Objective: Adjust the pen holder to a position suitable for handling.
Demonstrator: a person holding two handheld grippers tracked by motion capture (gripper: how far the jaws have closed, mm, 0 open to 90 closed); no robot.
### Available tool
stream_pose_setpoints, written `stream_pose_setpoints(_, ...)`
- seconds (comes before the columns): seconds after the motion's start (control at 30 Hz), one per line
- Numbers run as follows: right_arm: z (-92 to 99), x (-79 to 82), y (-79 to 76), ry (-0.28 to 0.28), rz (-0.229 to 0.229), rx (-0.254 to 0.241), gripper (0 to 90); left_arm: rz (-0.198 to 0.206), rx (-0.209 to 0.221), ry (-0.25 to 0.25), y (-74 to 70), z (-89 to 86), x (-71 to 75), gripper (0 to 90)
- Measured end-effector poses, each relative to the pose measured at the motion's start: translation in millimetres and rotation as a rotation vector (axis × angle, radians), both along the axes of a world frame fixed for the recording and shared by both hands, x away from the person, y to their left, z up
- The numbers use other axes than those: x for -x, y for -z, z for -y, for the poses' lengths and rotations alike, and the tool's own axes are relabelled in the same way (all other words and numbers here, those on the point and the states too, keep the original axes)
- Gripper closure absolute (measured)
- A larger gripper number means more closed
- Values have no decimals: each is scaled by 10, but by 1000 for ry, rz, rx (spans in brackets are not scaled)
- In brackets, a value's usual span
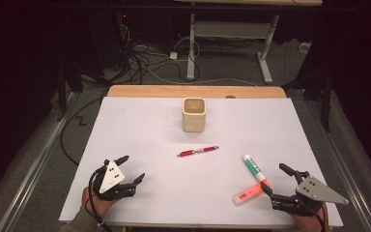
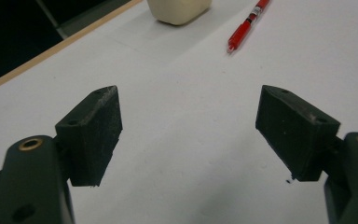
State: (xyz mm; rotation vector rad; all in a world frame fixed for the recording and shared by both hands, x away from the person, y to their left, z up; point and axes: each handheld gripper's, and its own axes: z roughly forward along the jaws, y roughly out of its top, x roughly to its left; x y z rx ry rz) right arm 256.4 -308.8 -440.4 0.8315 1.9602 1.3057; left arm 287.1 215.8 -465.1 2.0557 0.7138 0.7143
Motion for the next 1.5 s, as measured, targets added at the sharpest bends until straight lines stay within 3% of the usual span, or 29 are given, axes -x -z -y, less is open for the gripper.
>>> stream_pose_setpoints(0.17, 59, -34, 28, 37, -13, 5, 181, -19, -27, 4, 33, 38, -29, 219)
stream_pose_setpoints(0.33, 60, -37, 18, 52, -7, 14, 182, -27, -23, 8, 31, 41, -28, 223)
stream_pose_setpoints(0.53, 46, -44, 44, 46, -13, 33, 182, -41, -27, 18, 18, 66, -47, 227)
stream_pose_setpoints(0.67, 52, -46, 70, 31, 9, 12, 196, -51, -30, 42, -7, 83, -78, 227)
stream_pose_setpoints(0.7, 51, -50, 79, 27, 11, 19, 196, -59, -54, 45, -16, 114, -112, 227)
stream_pose_setpoints(0.83, 51, -59, 103, 18, -3, 21, 196, -71, -73, 59, -24, 146, -145, 237)
stream_pose_setpoints(0.93, 45, -43, 117, 19, -8, 29, 196, -74, -57, 58, -88, 151, -200, 237)
stream_pose_setpoints(1.13, 44, -41, 128, 23, -13, 28, 196, -59, -51, 72, -444, 263, -527, 236)
stream_pose_setpoints(1.17, 50, -44, 130, 25, -12, 30, 196, -59, -51, 72, -444, 263, -527, 236)
stream_pose_setpoints(1.2, 55, -48, 130, 27, -11, 31, 196, -53, -81, 96, -562, 360, -643, 235)
stream_pose_setpoints(1.27, 68, -59, 134, 28, -11, 33, 196, -60, -98, 124, -664, 464, -756, 236)
stream_pose_setpoints(1.47, 73, -62, 146, 34, -21, 36, 196, -85, -122, 179, -855, 763, -1115, 236)
stream_pose_setpoints(1.5, 72, -62, 147, 32, -22, 38, 196, -85, -122, 179, -855, 763, -1115, 236)
